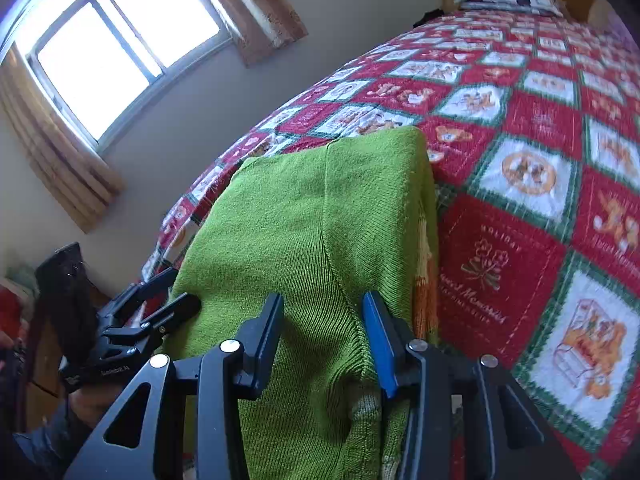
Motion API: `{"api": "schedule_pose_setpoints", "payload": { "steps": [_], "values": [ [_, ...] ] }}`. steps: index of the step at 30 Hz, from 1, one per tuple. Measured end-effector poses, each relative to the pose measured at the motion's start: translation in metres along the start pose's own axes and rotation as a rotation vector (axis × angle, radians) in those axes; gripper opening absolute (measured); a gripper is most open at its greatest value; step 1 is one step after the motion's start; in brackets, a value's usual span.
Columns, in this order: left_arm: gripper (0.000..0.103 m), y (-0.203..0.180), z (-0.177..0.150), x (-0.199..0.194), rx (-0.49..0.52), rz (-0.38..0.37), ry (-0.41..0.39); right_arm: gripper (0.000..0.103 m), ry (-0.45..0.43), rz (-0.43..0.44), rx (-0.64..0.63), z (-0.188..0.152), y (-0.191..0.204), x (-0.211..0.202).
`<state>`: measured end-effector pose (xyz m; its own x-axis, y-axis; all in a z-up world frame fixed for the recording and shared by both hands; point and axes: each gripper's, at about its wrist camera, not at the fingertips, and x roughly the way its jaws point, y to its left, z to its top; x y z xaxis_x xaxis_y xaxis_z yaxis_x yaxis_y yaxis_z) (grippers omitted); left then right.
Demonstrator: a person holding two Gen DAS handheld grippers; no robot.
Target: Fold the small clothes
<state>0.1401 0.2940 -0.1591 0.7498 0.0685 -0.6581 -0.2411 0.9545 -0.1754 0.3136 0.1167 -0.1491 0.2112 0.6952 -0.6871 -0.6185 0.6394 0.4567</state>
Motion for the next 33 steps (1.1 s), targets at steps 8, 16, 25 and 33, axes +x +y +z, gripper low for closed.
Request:
{"api": "schedule_pose_setpoints", "payload": {
  "steps": [8, 16, 25, 33],
  "values": [
    [0.103, -0.008, 0.002, -0.026, 0.012, 0.038, 0.012, 0.051, -0.048, -0.092, 0.001, -0.009, 0.021, -0.019],
    [0.103, -0.026, 0.010, -0.070, 0.058, -0.014, -0.066, 0.061, -0.170, -0.145, 0.017, -0.024, 0.059, -0.081],
    [0.103, -0.040, 0.019, -0.107, 0.105, -0.033, -0.162, 0.062, -0.237, -0.168, -0.042, -0.040, 0.090, -0.109],
    [0.103, -0.043, 0.019, -0.108, 0.108, -0.029, -0.167, 0.062, -0.294, -0.188, -0.030, -0.051, 0.091, -0.126]
  ]
}}
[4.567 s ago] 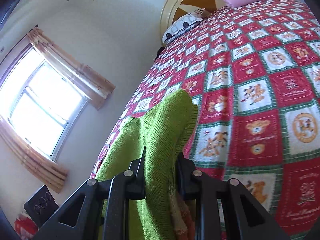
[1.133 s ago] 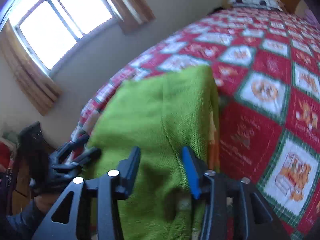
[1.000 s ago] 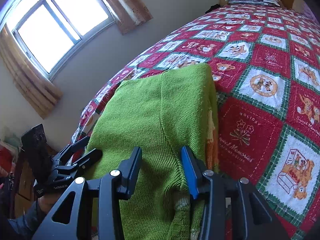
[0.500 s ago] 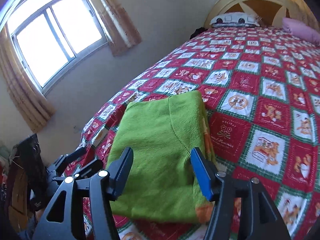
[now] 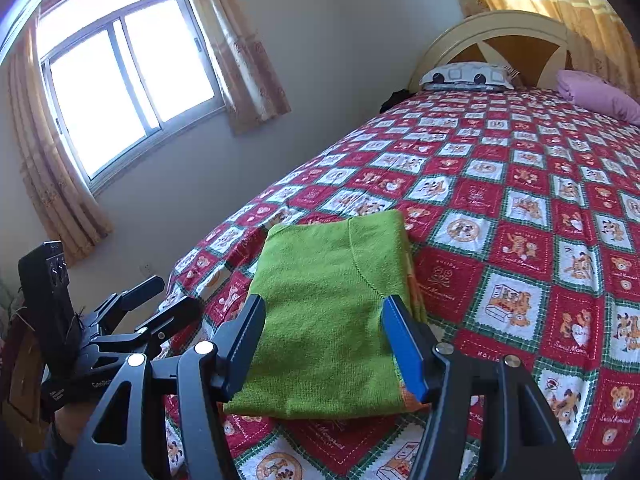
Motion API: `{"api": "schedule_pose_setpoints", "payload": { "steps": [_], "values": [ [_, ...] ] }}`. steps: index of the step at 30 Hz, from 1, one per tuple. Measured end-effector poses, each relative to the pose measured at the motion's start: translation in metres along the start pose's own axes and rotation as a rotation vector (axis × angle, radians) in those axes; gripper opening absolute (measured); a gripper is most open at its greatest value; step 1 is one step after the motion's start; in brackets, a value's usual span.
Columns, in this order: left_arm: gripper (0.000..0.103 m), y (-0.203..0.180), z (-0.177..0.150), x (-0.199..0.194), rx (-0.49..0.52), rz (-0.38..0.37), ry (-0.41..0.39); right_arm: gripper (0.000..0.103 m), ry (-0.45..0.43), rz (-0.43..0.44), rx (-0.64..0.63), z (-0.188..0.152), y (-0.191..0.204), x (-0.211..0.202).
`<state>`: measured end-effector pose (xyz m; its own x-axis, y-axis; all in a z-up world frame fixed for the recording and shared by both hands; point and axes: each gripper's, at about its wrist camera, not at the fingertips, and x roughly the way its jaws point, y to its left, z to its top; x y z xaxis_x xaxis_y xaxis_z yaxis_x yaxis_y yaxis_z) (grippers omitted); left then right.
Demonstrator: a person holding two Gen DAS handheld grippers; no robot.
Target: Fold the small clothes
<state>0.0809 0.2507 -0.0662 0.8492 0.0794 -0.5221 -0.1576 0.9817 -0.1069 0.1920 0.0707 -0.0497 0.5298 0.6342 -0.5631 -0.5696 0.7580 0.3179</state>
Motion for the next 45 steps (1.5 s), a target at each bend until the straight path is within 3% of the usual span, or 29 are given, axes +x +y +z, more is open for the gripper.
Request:
{"api": "schedule_pose_setpoints", "payload": {
  "steps": [45],
  "values": [
    [0.103, -0.012, -0.003, -0.006, 0.023, 0.026, -0.018, 0.065, -0.079, -0.003, 0.031, -0.009, -0.001, -0.020]
  ]
}}
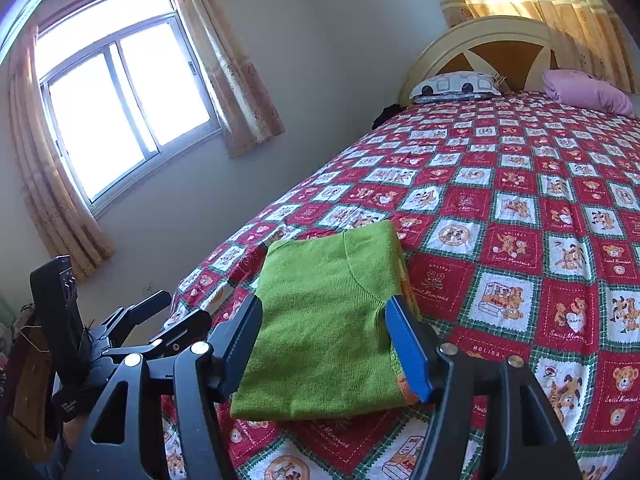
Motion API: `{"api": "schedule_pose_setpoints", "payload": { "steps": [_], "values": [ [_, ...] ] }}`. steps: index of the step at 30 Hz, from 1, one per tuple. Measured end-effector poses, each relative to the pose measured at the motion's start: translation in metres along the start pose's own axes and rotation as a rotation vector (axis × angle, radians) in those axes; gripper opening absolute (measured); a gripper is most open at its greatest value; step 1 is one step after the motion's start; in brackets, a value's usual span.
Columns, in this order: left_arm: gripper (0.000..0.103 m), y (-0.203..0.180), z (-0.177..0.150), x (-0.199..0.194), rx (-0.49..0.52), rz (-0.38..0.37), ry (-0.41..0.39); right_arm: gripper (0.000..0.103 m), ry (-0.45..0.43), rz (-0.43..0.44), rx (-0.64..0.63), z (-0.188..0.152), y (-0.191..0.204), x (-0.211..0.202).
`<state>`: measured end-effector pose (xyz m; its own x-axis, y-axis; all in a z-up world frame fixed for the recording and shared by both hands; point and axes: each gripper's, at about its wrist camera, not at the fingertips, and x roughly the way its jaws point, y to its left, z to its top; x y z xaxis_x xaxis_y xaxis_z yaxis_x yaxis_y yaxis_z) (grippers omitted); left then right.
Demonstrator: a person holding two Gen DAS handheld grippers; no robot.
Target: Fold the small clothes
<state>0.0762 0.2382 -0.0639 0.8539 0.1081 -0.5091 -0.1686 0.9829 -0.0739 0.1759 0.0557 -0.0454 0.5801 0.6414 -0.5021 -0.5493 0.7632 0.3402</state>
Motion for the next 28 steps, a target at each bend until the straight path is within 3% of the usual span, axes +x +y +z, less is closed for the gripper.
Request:
{"api": "schedule_pose_setpoints", "payload": {
  "steps": [7, 28],
  "values": [
    [0.103, 0.002, 0.005, -0.004, 0.012, 0.042, -0.028, 0.065, -0.027, -0.003, -0.009, 0.001, 0.002, -0.005],
    [0.103, 0.020, 0.006, -0.001, 0.007, 0.123, -0.040, 0.065, 0.022, 0.005, -0.044, -0.006, 0.013, 0.007]
  ]
}}
